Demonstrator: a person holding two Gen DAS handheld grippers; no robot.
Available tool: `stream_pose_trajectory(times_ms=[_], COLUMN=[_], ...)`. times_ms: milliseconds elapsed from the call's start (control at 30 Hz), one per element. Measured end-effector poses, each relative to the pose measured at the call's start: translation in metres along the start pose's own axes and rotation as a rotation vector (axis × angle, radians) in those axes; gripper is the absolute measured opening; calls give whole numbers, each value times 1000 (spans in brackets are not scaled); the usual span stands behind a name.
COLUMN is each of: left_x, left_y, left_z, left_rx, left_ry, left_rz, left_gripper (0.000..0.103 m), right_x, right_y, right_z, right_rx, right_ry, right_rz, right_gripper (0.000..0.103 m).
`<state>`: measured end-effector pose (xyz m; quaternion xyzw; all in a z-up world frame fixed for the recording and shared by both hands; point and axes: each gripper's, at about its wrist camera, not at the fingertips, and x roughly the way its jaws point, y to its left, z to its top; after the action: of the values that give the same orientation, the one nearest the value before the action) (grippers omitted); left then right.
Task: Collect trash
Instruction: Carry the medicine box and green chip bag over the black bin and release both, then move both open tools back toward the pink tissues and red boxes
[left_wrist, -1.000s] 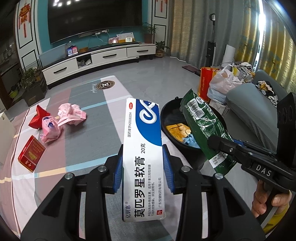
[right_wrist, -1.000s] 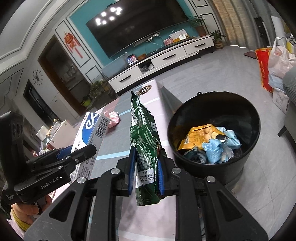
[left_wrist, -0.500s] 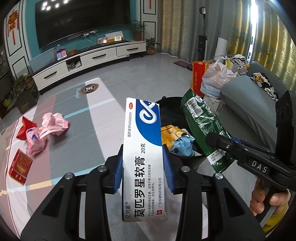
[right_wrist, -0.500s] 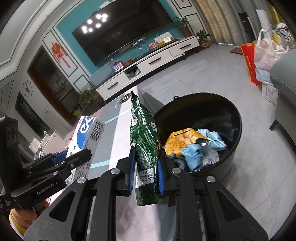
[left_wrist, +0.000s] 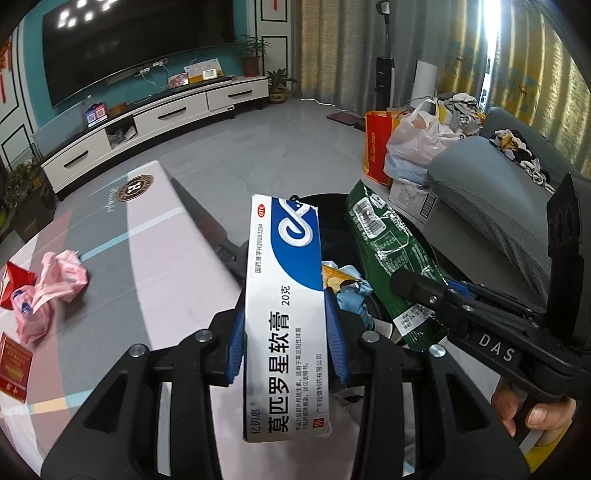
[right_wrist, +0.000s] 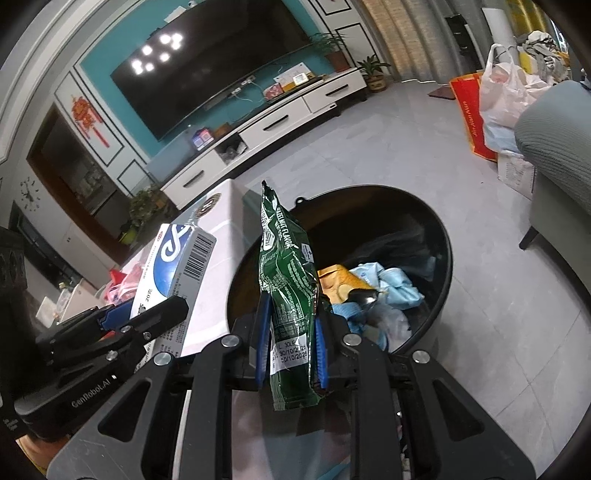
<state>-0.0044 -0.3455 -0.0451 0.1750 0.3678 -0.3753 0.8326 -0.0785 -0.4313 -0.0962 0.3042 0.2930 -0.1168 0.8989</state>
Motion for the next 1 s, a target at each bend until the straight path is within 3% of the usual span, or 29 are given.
stream_pose_trajectory(times_ms=[533, 767, 1000], left_x=[31, 25, 6], left_y=[-16, -9, 1], left_z=[11, 12, 7], left_rx=[32, 13, -6], left_ry=[15, 3, -13], left_rz=[11, 17, 49], left_gripper=[40, 64, 84], right_x=[14, 11, -4], right_y=[0, -4, 7], right_z=[10, 14, 12], right_rx=[-16, -7, -26], right_ry=[-19, -27, -37], right_rz=[-72, -89, -91], right_gripper=[27, 37, 41])
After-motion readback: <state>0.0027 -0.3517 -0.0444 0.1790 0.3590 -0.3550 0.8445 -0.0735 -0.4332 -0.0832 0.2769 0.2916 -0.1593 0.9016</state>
